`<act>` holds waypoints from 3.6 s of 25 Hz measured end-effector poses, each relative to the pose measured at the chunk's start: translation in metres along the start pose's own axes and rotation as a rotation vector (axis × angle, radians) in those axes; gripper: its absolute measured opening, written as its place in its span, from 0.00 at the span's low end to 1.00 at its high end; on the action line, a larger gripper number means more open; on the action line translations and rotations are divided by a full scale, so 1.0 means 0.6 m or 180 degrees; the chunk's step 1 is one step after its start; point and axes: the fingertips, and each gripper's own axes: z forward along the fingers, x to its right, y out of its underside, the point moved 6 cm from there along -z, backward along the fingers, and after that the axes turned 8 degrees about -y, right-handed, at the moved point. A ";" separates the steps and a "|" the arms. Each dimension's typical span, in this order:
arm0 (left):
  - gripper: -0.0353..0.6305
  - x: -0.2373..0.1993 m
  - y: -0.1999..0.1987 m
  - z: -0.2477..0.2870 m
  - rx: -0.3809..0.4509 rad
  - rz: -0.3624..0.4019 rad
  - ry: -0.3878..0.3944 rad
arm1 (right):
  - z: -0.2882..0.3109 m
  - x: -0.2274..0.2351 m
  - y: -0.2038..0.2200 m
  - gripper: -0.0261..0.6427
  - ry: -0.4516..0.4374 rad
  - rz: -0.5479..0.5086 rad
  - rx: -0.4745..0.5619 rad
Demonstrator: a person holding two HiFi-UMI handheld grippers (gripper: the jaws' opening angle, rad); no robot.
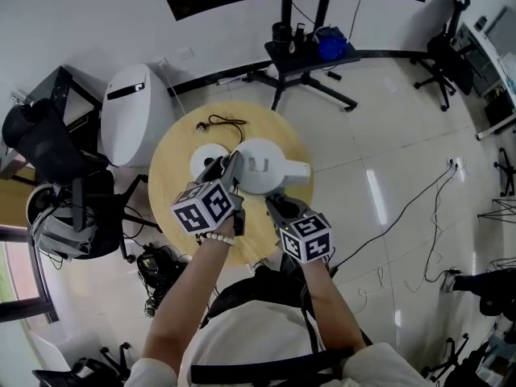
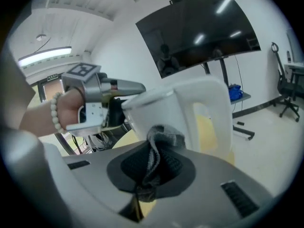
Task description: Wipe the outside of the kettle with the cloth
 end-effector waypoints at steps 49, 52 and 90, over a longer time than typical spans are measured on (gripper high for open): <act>0.37 0.004 0.007 -0.003 -0.0038 -0.0022 -0.0120 | 0.208 0.031 0.158 0.08 -0.0530 0.2086 0.0032; 0.37 0.004 0.007 0.000 -0.0045 -0.0021 -0.0118 | 0.178 0.008 0.114 0.08 -0.0655 0.1873 0.0228; 0.06 0.100 0.095 -0.218 0.1406 -0.0604 -0.1735 | -0.110 0.080 -0.360 0.08 -0.2370 -0.0918 -0.0009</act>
